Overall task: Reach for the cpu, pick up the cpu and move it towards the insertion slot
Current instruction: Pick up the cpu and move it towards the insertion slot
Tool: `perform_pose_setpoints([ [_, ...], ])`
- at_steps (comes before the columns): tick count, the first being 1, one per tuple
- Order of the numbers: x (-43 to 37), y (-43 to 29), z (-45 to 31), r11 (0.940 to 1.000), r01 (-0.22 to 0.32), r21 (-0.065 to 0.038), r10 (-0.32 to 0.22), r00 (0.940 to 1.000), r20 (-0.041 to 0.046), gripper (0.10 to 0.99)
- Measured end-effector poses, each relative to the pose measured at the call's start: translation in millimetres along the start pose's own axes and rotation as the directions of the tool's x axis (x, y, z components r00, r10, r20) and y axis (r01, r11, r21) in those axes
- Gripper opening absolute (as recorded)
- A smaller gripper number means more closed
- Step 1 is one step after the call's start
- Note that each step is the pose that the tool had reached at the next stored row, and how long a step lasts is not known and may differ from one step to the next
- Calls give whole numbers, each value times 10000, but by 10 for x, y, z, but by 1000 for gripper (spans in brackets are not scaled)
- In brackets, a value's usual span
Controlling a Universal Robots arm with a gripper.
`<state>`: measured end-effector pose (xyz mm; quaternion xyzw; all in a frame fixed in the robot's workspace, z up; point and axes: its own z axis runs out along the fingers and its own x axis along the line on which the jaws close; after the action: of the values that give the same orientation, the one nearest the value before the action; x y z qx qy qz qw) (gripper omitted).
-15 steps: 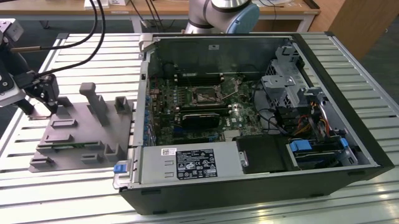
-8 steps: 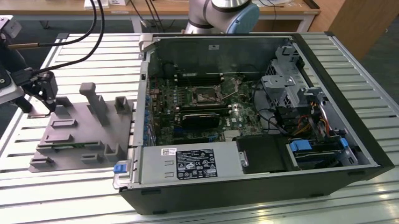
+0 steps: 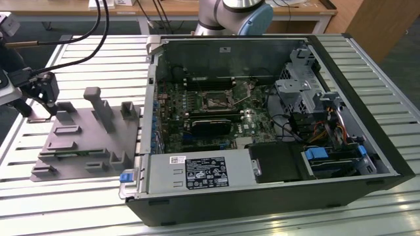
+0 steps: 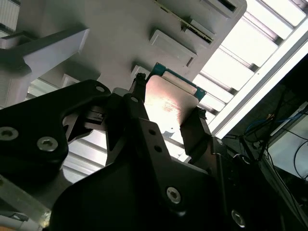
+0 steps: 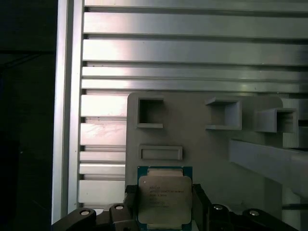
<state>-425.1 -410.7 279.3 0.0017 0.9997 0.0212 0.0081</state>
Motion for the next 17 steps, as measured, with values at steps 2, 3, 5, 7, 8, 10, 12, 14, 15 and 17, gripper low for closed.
perform_pose_setpoints([
  [2, 0, 1, -14, 10000, 0, 0, 0, 10000, 0, 541],
  [3, 0, 1, -22, 10000, 0, 0, 0, 10000, -1, 541],
  [5, -1, 2, -35, 10000, 0, 0, 0, 10000, 0, 541],
  [7, -1, 3, -49, 10000, 0, 0, 0, 10000, -1, 541],
  [8, -1, 3, -56, 10000, 0, 0, 0, 10000, 0, 541],
  [10, -1, 3, -71, 10000, 0, 0, 0, 10000, 0, 541],
  [12, -1, 5, -88, 10000, 0, 0, 0, 10000, 0, 541],
  [14, -2, 5, -103, 10000, 0, 0, 0, 10000, -1, 541],
  [15, -2, 5, -110, 10000, 0, 0, 0, 10000, 0, 541],
  [17, -2, 6, -126, 10000, 0, 0, 0, 10000, 0, 541],
])
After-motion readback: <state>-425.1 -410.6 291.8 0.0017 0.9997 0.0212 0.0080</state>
